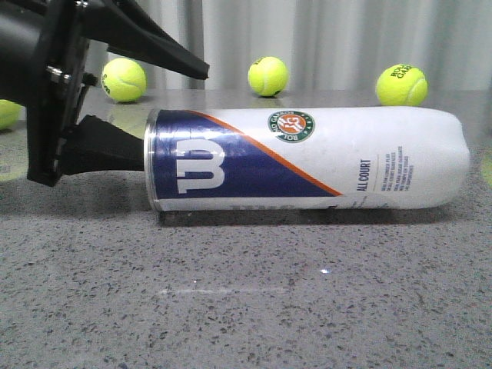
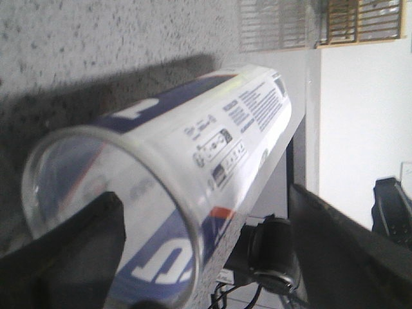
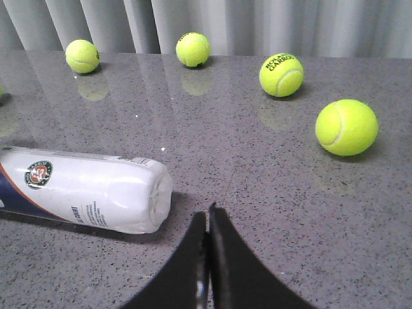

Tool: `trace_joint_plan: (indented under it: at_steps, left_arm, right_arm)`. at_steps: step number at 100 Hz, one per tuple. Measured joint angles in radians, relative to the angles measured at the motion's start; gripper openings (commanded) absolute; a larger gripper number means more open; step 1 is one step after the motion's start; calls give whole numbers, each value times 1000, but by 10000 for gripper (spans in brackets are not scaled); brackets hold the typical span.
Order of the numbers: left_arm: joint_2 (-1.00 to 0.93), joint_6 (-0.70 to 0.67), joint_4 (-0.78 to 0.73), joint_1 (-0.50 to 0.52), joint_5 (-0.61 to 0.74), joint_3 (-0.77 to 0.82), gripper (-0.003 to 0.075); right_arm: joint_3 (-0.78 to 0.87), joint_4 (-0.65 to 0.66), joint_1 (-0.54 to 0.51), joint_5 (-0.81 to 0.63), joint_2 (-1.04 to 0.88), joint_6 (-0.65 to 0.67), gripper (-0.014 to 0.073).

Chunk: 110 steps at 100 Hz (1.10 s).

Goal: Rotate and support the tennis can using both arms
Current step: 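Grasp the can's metal end with the left gripper, then lift the can's end with the left gripper, tilting it upright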

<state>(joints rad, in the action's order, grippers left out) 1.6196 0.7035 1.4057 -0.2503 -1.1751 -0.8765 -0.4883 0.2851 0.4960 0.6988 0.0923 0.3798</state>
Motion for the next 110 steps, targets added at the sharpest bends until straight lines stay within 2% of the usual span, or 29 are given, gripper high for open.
trace_joint_plan:
  at_steps: [13,37,53,92,110]
  left_arm:
    - [21,32,55,-6,4,0,378]
    - [22,40,77,-6,4,0,104]
    - [22,40,83,-6,4,0,-6]
    - [-5,48,118,-6,-17,-7,-21]
    - [-95,66,81,-6,-5,-86,-21]
  right_arm:
    - [0,0,0,0,0,0,-56]
    - [0,2,0,0,0,0,-56]
    - [0,2,0,0,0,0,-56]
    - [0,2,0,0,0,0,-56]
    - [0,2,0,0,0,0,-56]
